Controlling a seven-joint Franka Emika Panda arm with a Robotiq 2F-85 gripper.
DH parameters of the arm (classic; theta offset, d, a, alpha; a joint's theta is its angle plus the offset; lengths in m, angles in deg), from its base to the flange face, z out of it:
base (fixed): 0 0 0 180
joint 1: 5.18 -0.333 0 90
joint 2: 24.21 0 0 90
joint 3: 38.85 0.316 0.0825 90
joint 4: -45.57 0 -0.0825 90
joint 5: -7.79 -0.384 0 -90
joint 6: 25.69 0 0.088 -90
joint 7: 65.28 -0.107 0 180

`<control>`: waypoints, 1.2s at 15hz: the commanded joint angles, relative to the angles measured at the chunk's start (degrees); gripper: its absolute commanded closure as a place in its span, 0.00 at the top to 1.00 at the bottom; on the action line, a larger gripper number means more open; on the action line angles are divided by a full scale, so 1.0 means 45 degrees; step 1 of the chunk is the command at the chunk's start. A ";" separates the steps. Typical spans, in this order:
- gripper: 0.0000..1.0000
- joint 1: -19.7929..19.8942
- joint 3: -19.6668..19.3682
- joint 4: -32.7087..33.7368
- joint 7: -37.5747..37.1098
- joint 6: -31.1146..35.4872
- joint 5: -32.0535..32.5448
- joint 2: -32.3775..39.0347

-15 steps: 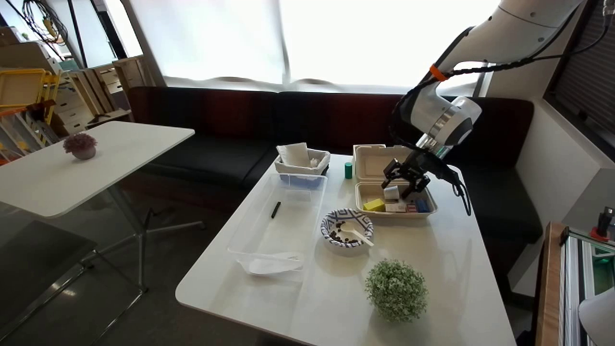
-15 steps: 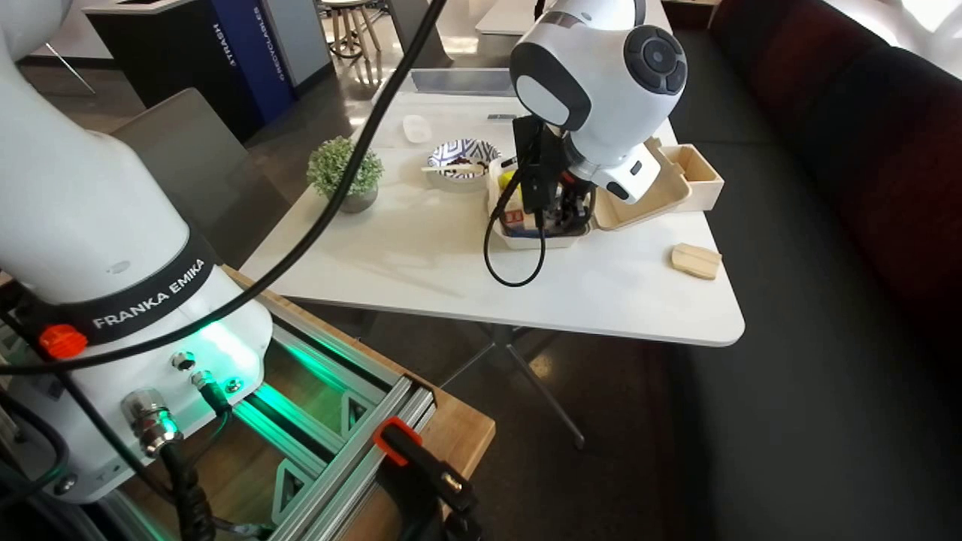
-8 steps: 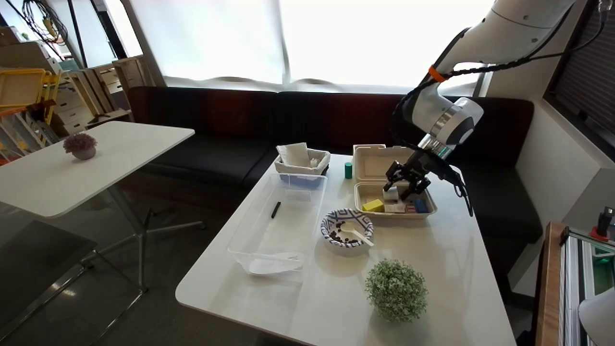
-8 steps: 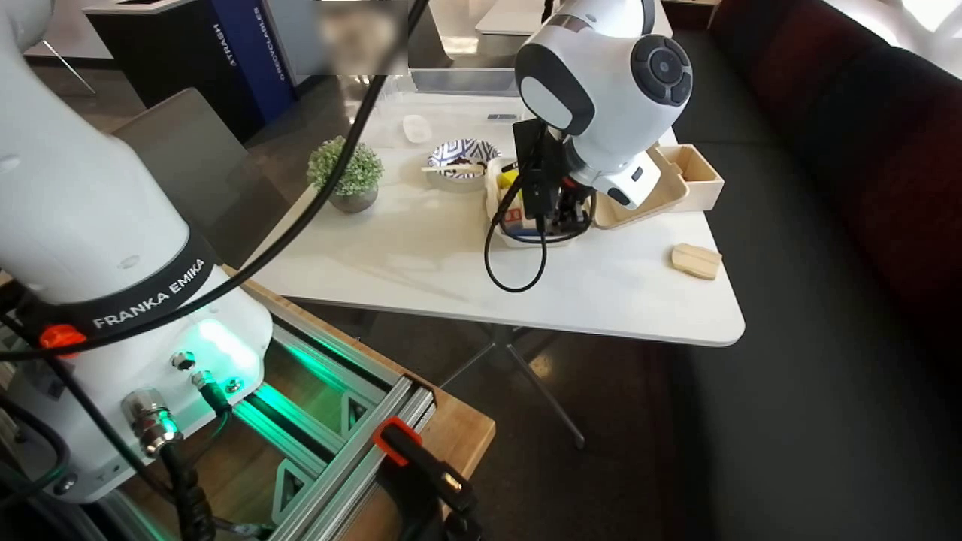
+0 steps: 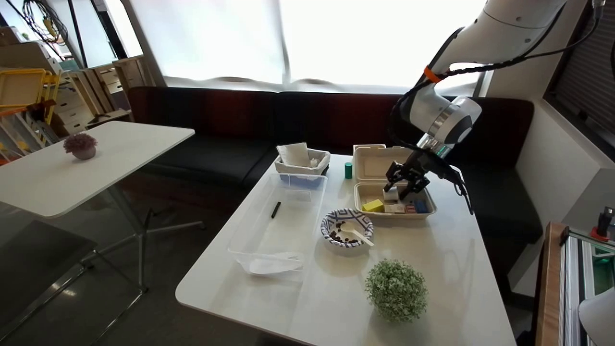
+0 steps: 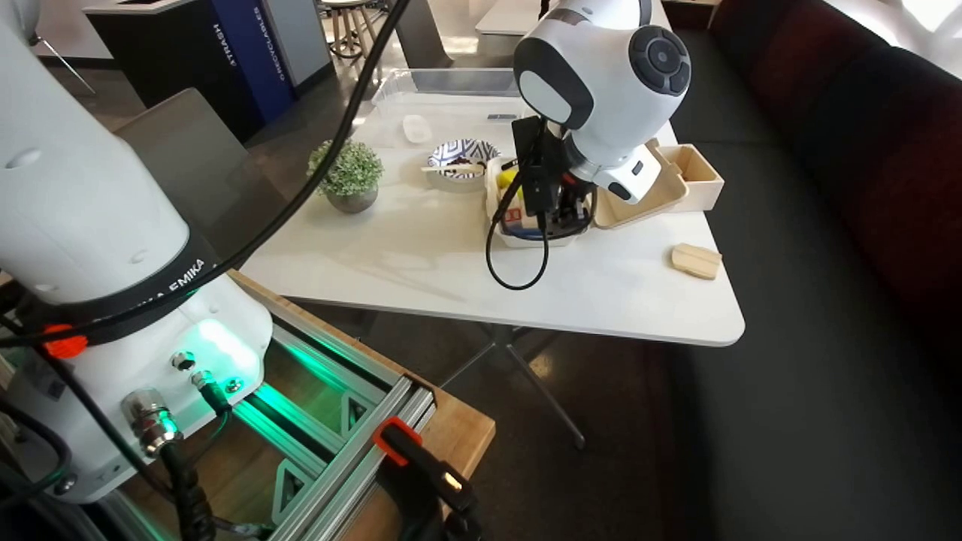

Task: Turn the k-cup over

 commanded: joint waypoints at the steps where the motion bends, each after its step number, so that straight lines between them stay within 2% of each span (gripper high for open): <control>1: 0.61 -0.0635 -0.0570 -0.0093 0.0343 -0.0240 -0.0513 -0.0137; 3: 0.55 -0.0798 -0.0681 -0.0109 0.0365 -0.0192 -0.0555 -0.0197; 6: 0.51 -0.0970 -0.0795 -0.0147 0.0393 -0.0164 -0.0564 -0.0297; 8: 0.44 -0.1065 -0.0859 -0.0176 0.0401 -0.0102 -0.0565 -0.0342; 9: 0.38 -0.1104 -0.0896 -0.0185 0.0394 -0.0086 -0.0561 -0.0366; 10: 0.37 -0.1138 -0.0927 -0.0192 0.0397 -0.0076 -0.0557 -0.0388; 11: 0.29 -0.1173 -0.0957 -0.0199 0.0382 -0.0054 -0.0545 -0.0420; 13: 0.24 -0.1223 -0.1001 -0.0215 0.0360 -0.0023 -0.0524 -0.0494; 15: 0.14 -0.1270 -0.1048 -0.0227 0.0345 0.0005 -0.0501 -0.0576; 16: 0.16 -0.1297 -0.1069 -0.0237 0.0338 0.0027 -0.0490 -0.0626; 18: 0.12 -0.1352 -0.1113 -0.0245 0.0329 0.0051 -0.0471 -0.0670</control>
